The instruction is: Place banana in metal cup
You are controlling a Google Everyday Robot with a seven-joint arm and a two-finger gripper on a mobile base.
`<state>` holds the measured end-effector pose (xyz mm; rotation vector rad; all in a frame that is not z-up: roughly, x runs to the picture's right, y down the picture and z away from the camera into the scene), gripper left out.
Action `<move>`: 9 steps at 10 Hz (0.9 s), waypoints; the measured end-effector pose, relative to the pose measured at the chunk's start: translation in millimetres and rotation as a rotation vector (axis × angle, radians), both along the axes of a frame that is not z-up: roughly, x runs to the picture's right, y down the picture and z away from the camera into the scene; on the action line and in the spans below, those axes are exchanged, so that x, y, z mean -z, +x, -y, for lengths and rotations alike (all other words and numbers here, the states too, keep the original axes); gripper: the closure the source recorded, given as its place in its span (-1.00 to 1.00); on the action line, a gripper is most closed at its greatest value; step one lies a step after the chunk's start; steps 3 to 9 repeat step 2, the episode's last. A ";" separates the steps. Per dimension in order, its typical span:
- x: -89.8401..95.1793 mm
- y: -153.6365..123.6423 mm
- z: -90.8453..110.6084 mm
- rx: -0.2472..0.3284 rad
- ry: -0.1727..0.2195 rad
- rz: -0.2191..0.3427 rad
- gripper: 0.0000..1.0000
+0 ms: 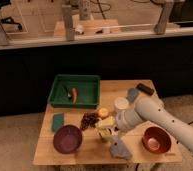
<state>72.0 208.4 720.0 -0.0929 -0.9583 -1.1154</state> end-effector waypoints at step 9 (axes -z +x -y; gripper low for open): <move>0.8 5.1 3.1 -0.017 0.005 -0.023 -0.60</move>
